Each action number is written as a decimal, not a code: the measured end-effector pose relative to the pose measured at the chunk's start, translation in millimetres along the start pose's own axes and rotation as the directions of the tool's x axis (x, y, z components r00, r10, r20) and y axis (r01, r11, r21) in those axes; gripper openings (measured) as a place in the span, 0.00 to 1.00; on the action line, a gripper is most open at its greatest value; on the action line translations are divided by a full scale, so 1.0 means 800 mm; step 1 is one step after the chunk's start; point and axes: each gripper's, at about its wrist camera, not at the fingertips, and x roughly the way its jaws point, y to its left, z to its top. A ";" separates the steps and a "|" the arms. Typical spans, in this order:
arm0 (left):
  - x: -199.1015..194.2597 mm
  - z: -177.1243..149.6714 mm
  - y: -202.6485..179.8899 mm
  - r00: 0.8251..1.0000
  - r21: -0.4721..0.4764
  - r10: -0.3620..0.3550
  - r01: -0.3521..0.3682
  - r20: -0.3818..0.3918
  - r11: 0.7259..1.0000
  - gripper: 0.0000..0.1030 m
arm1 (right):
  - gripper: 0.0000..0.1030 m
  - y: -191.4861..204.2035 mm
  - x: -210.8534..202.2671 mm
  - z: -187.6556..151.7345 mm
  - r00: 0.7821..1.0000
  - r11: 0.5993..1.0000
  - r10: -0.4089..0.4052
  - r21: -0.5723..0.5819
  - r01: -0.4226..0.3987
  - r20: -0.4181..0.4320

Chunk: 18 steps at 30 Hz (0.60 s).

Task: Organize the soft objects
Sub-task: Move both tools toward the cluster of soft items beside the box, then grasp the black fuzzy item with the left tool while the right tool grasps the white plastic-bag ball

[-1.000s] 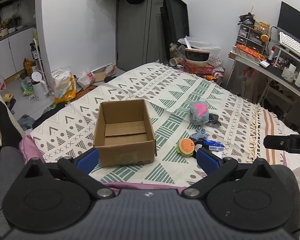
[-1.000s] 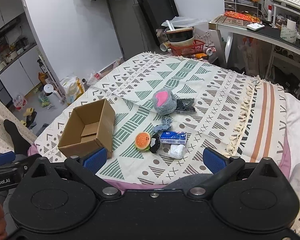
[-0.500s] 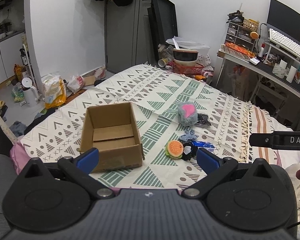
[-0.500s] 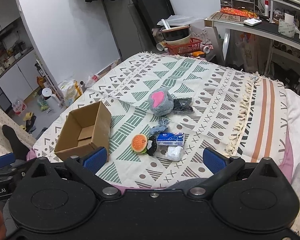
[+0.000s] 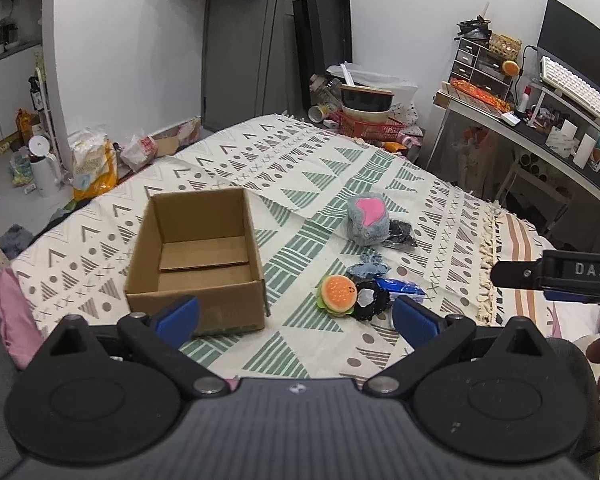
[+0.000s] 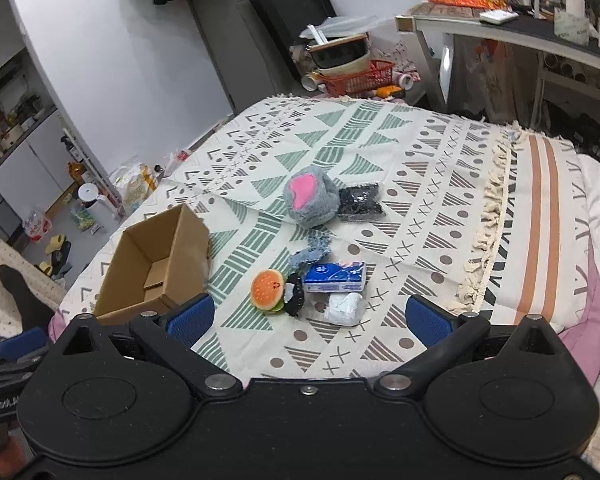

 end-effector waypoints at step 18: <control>0.100 0.001 -0.027 0.987 -0.023 -0.144 0.142 -0.070 0.990 0.64 | 0.54 -0.043 0.104 0.009 0.983 0.976 0.080 0.212 -0.043 -0.167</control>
